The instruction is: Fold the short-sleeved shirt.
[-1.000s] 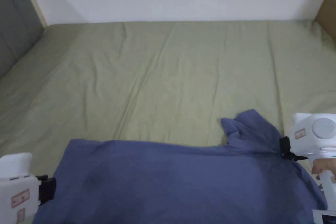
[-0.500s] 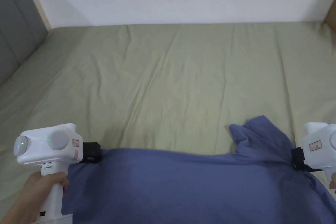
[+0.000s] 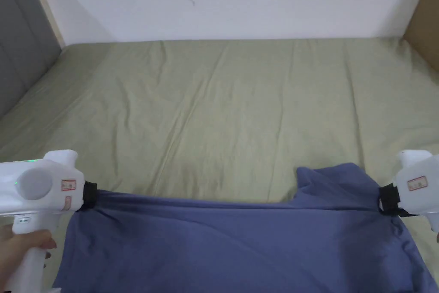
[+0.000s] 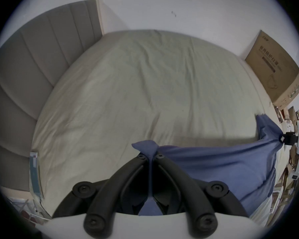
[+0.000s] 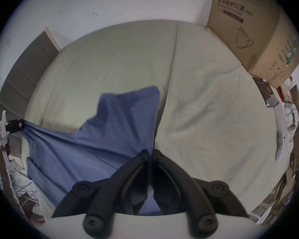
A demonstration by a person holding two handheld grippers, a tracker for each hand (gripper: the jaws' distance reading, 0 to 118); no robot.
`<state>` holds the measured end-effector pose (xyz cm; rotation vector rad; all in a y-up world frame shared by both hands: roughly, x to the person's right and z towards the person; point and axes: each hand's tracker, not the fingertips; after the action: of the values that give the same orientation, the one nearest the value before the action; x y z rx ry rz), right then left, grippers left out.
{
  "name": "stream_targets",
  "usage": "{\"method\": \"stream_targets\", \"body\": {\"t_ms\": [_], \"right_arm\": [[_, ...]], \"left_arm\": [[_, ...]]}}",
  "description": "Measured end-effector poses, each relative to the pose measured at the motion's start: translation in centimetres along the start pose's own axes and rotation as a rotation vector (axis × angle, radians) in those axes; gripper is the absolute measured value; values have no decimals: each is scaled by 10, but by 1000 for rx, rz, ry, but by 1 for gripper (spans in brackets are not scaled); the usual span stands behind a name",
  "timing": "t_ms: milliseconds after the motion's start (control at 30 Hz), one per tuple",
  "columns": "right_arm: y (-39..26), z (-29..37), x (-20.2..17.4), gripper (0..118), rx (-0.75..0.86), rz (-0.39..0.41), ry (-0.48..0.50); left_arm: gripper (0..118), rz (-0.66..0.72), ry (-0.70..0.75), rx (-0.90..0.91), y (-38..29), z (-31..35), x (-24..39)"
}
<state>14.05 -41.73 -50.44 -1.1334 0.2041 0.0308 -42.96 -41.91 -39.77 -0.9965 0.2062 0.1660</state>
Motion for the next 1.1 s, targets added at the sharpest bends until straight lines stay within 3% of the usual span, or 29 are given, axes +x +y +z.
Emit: {"method": "stream_targets", "body": {"t_ms": [267, 467, 533, 567, 600, 633, 700, 867, 933, 967, 1000, 1033, 1067, 1100], "right_arm": [[-107, 95, 15, 3, 38, 11, 52], [-205, 90, 18, 3, -64, 2, 14], [-225, 74, 19, 8, -60, 1, 20], [-233, 69, 18, 23, -62, -5, 19], [-239, 67, 16, 58, -69, -6, -3], [-243, 65, 14, 75, -69, -3, -39], [-247, 72, 9, 76, -58, 22, -105], [-239, 108, -10, 76, 102, -7, -12], [-234, 121, -24, 67, 168, -9, 26], [-232, 124, -34, 56, 204, 5, 51], [-230, 125, -44, 30, 225, 18, 57], [-228, 124, -52, 13, 233, 26, 69], [-228, 120, -61, 6, 237, 21, 88], [-226, 116, -71, 2, 230, 15, 137]], "left_arm": [[3, 5, -34, 77, -97, 101, -14], [3, 63, -40, -15, -187, 104, -35], [31, 121, -42, -78, -205, 92, -42], [50, 142, -39, -81, -212, 85, -46], [75, 154, -8, -93, -216, 83, -47], [86, 154, 41, -94, -219, 82, -48], [88, 154, 74, -69, -221, 89, -51], [89, 249, 13, 32, -215, 122, -60], [89, 290, -48, 83, -217, 134, -62], [87, 312, -84, 97, -218, 141, -61], [73, 337, -115, 119, -221, 144, -60], [46, 340, -128, 138, -224, 146, -60], [13, 330, -115, 131, -226, 145, -58], [0, 329, -89, 124, -228, 143, -54]]}}
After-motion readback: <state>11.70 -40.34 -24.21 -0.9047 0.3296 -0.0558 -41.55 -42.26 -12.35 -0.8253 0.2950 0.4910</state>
